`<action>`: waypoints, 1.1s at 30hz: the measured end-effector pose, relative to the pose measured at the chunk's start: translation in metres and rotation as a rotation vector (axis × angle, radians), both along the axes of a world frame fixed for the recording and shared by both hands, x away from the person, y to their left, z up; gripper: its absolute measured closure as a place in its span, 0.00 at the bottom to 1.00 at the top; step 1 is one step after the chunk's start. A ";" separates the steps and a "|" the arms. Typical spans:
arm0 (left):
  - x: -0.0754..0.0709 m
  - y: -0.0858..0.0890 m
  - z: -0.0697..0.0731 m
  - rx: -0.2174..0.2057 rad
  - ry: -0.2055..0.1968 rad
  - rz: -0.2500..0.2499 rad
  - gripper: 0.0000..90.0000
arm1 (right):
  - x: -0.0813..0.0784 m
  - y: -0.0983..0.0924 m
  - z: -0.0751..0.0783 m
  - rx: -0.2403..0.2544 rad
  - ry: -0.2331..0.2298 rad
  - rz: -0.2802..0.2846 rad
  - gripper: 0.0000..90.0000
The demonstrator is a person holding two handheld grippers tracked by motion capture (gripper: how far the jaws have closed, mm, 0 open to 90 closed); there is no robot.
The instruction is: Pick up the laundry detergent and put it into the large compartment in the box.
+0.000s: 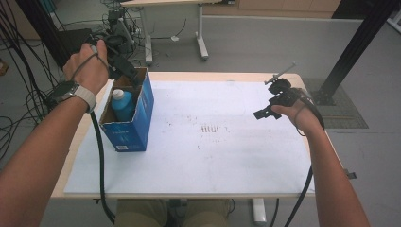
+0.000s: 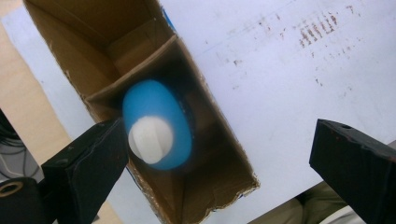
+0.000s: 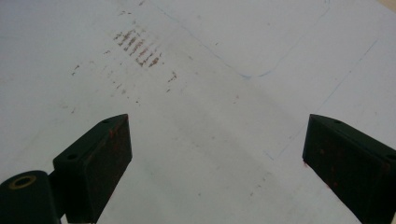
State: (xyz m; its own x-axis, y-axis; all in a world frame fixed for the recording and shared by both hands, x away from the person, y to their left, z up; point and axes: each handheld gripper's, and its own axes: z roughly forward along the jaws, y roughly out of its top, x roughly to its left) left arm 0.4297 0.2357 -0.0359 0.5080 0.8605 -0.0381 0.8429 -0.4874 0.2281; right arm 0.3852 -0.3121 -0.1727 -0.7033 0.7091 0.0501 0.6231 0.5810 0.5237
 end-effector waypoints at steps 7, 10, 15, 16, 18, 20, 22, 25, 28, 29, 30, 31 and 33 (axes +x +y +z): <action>-0.004 -0.011 0.009 0.040 -0.034 -0.098 0.06 | 0.000 -0.001 0.001 0.000 0.002 -0.012 0.09; -0.003 -0.018 0.011 0.060 -0.035 -0.131 0.06 | 0.000 0.000 0.001 -0.004 0.001 -0.012 0.09; -0.003 -0.027 0.015 0.073 -0.044 -0.199 0.06 | 0.000 0.001 0.002 -0.004 0.002 -0.014 0.09; -0.003 -0.028 0.016 0.068 -0.046 -0.214 0.06 | 0.000 0.000 0.002 0.000 0.001 -0.015 0.09; 0.000 -0.031 0.019 0.064 -0.042 -0.254 0.06 | -0.001 -0.001 0.002 -0.001 0.001 -0.019 0.09; 0.000 -0.036 0.021 0.073 -0.042 -0.278 0.06 | -0.001 -0.002 0.003 0.000 -0.001 -0.020 0.09; 0.002 -0.040 0.023 0.073 -0.041 -0.306 0.06 | -0.002 -0.002 0.003 0.000 0.000 -0.023 0.09; 0.004 -0.046 0.025 0.073 -0.042 -0.344 0.05 | -0.002 -0.003 0.004 0.001 0.001 -0.027 0.09; 0.006 -0.052 0.025 0.073 -0.041 -0.388 0.05 | -0.003 -0.005 0.005 0.002 0.000 -0.032 0.09; 0.007 -0.055 0.025 0.074 -0.041 -0.397 0.06 | -0.003 -0.005 0.005 0.003 0.001 -0.035 0.09; 0.007 -0.056 0.025 0.077 -0.041 -0.409 0.05 | -0.003 -0.006 0.005 0.002 0.003 -0.037 0.09; 0.008 -0.059 0.024 0.078 -0.041 -0.427 0.05 | -0.004 -0.006 0.005 0.000 0.004 -0.039 0.09; 0.010 -0.064 0.023 0.082 -0.035 -0.450 0.05 | -0.005 -0.007 0.005 0.001 0.002 -0.044 0.09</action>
